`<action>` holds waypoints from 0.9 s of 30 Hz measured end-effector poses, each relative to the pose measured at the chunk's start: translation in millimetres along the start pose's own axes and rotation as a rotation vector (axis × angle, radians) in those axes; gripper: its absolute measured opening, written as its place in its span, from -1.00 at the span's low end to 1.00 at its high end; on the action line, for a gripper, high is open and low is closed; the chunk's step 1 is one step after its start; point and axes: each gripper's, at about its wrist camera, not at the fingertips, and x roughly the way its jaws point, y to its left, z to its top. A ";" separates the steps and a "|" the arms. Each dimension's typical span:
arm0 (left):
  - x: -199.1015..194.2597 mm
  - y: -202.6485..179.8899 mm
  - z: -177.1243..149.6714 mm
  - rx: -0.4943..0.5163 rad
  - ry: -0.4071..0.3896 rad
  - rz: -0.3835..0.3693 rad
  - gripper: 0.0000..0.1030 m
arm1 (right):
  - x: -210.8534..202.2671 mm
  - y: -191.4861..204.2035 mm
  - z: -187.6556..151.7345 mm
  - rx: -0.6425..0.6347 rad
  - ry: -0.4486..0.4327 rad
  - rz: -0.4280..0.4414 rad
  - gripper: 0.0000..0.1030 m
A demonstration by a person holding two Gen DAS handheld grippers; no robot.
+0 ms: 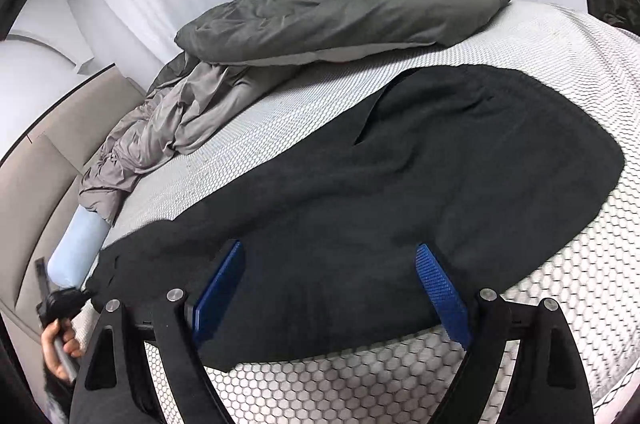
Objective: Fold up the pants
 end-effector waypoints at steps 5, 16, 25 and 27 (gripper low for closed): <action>25.1 28.1 -1.3 -0.097 0.108 0.071 -0.89 | -5.7 -16.5 -0.6 0.014 0.001 -0.025 0.72; 3.0 24.9 -14.3 -0.160 0.183 -0.103 0.38 | -68.7 -97.6 20.3 0.232 -0.176 -0.067 0.72; 27.9 19.3 -1.4 -0.195 0.134 -0.094 0.23 | -19.5 -169.6 15.6 0.542 -0.080 0.064 0.54; 33.4 17.2 3.4 -0.197 0.106 -0.052 -0.28 | -3.1 -174.8 20.3 0.571 -0.114 0.067 0.31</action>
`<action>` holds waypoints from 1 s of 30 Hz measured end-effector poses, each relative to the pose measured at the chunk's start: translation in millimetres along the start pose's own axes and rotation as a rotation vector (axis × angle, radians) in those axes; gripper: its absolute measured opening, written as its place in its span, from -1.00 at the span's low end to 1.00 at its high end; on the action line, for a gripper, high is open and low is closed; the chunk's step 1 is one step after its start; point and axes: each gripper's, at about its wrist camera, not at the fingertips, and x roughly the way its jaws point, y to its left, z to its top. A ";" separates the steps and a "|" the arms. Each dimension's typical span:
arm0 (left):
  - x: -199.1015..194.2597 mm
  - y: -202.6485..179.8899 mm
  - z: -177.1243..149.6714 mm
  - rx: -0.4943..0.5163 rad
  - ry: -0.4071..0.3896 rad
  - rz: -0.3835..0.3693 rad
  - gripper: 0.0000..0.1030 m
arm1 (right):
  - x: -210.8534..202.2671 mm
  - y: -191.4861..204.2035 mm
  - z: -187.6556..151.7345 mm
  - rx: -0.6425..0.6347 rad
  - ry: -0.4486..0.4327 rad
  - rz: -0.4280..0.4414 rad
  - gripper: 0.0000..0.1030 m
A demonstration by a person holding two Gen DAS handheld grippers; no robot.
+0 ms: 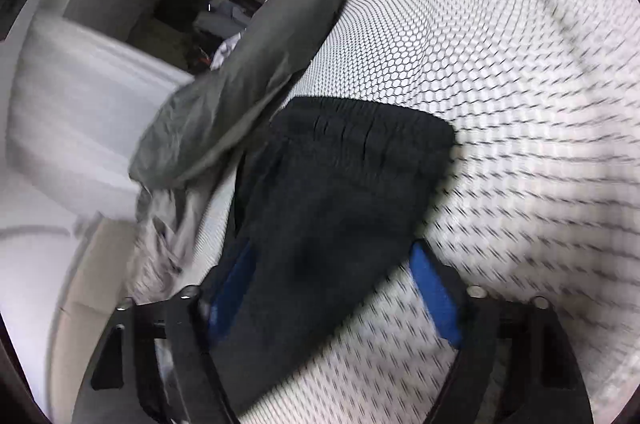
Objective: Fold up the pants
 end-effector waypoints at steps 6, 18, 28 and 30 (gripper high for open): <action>6.5 2.2 14.4 0.034 -0.033 -0.019 -0.92 | 12.7 23.9 -4.3 -0.161 -0.018 -0.033 -0.71; -47.8 46.8 3.1 0.067 -0.079 0.124 -0.55 | -27.3 35.5 -40.2 -0.368 0.102 -0.179 -0.33; -104.4 -4.0 -13.9 0.234 -0.236 0.235 0.63 | -86.9 90.0 -52.0 -0.607 -0.153 -0.400 0.80; -101.3 -23.4 -23.3 0.292 -0.217 0.179 0.80 | -85.2 107.7 -67.5 -0.669 -0.134 -0.343 0.86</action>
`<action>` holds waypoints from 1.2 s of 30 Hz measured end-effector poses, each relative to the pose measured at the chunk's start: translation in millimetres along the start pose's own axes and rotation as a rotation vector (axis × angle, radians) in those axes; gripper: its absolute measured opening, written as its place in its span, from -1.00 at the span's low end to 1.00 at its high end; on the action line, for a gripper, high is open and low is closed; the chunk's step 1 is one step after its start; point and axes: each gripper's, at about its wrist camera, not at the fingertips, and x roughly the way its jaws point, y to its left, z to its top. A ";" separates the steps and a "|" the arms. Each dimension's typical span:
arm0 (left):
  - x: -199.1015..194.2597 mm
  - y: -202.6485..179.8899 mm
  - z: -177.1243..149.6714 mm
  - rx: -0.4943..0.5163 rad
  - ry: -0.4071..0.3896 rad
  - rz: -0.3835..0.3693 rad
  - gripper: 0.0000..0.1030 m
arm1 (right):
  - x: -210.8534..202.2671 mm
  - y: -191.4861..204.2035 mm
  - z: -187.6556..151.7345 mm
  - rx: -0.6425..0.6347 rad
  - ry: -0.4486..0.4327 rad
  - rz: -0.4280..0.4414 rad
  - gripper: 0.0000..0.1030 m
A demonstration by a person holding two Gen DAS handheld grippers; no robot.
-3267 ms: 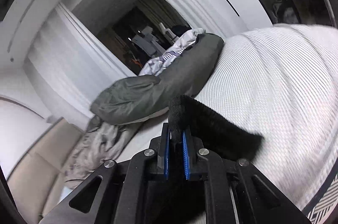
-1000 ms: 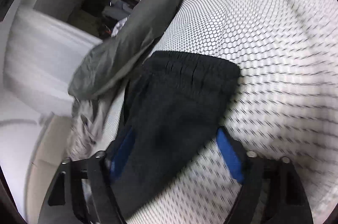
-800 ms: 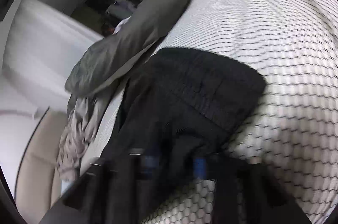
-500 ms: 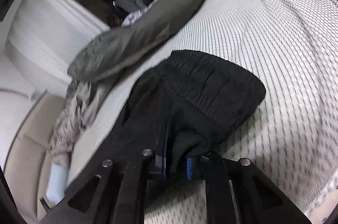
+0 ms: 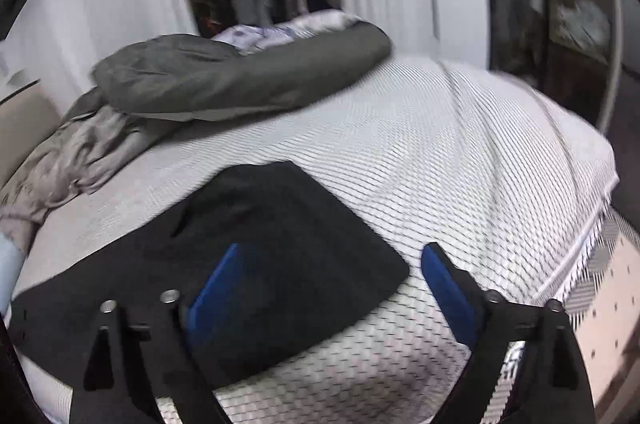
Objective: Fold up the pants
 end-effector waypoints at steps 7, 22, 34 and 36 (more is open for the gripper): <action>2.9 -95.4 -32.3 0.221 0.071 -0.189 0.97 | 15.9 74.9 -17.1 -0.184 0.064 0.131 0.90; -6.0 -258.4 -133.9 0.514 0.156 -0.326 0.97 | 42.6 174.2 -49.7 -0.407 0.105 0.240 0.91; 5.8 -297.3 -142.6 0.559 0.178 -0.350 0.97 | 36.3 180.1 -59.4 -0.433 0.116 0.254 0.91; 9.8 -299.1 -143.4 0.562 0.181 -0.347 0.97 | 37.6 183.0 -60.4 -0.443 0.120 0.251 0.91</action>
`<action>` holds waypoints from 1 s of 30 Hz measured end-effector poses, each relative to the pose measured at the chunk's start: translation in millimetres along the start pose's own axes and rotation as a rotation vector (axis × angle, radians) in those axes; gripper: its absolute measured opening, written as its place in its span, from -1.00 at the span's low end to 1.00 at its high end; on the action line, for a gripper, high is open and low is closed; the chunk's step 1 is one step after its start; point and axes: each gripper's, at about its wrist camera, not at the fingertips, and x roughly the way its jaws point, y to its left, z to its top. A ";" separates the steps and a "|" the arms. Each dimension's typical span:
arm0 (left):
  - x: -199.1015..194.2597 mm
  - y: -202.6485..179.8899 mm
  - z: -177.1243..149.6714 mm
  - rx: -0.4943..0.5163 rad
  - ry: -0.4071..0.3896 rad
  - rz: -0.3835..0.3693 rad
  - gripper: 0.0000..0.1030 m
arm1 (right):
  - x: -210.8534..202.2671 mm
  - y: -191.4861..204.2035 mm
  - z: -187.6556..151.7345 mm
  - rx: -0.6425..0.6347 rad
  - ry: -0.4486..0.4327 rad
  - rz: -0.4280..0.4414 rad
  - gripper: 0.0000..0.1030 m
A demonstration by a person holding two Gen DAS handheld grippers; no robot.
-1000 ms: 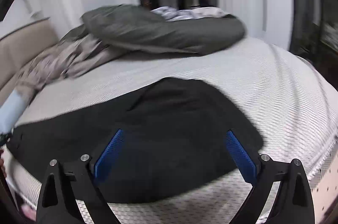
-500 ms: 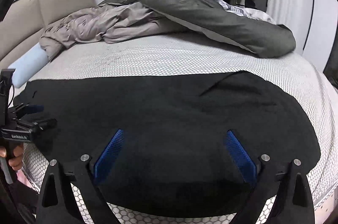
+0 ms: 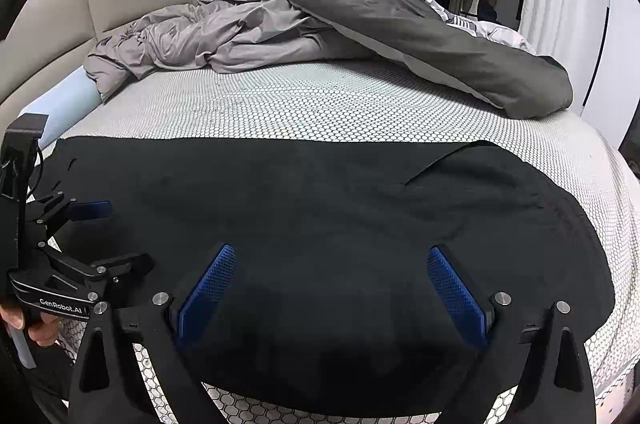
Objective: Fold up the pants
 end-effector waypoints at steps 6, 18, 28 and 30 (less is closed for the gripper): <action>12.6 -7.5 -1.3 0.029 0.034 -0.011 0.97 | 9.2 5.5 -5.1 -0.028 0.033 -0.007 0.91; 25.5 1.7 -8.5 0.043 0.060 -0.001 0.98 | 26.9 -85.2 -38.0 -0.032 0.158 -0.192 0.92; 13.3 -1.9 14.0 0.023 0.006 -0.030 0.97 | -11.3 -149.6 -28.4 0.186 0.054 -0.346 0.93; 18.1 -9.8 25.1 0.030 0.007 -0.041 0.97 | -14.5 -128.6 -18.1 0.154 0.023 -0.248 0.93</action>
